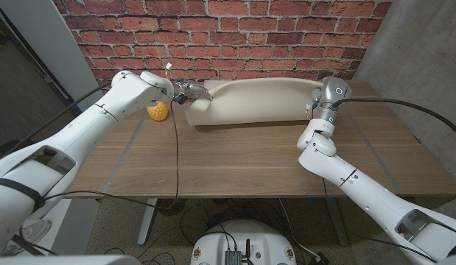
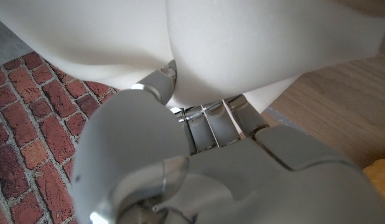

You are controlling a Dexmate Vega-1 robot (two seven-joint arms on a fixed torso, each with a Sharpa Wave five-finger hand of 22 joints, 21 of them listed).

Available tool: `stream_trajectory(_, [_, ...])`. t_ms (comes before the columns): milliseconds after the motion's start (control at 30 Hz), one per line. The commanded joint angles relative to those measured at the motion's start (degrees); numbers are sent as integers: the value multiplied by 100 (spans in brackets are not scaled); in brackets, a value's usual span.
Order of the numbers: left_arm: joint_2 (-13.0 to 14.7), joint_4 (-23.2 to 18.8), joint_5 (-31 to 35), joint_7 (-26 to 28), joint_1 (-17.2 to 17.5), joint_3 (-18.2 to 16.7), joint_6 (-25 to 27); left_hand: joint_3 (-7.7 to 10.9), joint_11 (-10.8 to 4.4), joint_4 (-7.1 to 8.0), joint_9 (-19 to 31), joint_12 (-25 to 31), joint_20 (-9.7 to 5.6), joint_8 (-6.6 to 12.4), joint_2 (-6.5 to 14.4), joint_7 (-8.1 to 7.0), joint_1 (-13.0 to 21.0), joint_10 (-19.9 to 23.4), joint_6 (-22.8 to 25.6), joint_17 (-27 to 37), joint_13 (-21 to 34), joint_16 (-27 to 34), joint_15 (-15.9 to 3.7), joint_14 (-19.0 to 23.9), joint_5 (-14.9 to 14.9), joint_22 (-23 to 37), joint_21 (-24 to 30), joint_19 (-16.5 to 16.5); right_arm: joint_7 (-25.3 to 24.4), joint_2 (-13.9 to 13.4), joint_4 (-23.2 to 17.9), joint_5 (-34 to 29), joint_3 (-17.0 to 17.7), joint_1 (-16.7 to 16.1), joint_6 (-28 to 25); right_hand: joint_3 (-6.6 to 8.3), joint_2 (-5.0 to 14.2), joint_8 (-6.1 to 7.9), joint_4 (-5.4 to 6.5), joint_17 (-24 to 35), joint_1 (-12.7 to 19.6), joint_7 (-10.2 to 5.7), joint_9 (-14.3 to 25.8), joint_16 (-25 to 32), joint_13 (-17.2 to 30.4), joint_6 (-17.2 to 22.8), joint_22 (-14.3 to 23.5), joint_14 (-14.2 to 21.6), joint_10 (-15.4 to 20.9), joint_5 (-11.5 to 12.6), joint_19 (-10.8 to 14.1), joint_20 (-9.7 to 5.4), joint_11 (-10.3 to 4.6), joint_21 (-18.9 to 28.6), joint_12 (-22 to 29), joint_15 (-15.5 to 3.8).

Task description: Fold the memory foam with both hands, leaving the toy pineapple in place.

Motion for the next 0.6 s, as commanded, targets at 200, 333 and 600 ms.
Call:
stream_trajectory(200, [-453,695,-135,353,-455,98,206,49,144,20,28,89,-44,-39,233,176,164,181,134,30,247,3,-20,29,50,-2,67,24,147,111,715,157,-216,626,267,75,-15,-47,8,17,-57,388,33,-18,26,408,12,57,-17,-32,-8,15,43,0,-12,-875])
stream_trajectory(333, [-550,883,-174,352,-558,126,246,50,139,19,31,92,-45,-44,230,174,167,183,137,30,259,5,-12,41,52,-4,79,20,155,143,907,191,-247,766,327,91,-14,-59,9,19,-65,370,35,-24,27,404,12,60,-32,-34,-8,15,19,0,-22,-878])
stream_trajectory(600, [-763,1215,-236,440,-757,126,309,58,139,18,30,88,-48,-60,222,180,169,189,138,25,269,-7,-3,40,61,-7,112,18,142,211,1317,251,-322,1028,454,76,-12,-77,11,48,-76,360,37,-6,29,401,13,66,-51,-46,-8,12,19,0,-34,-898])
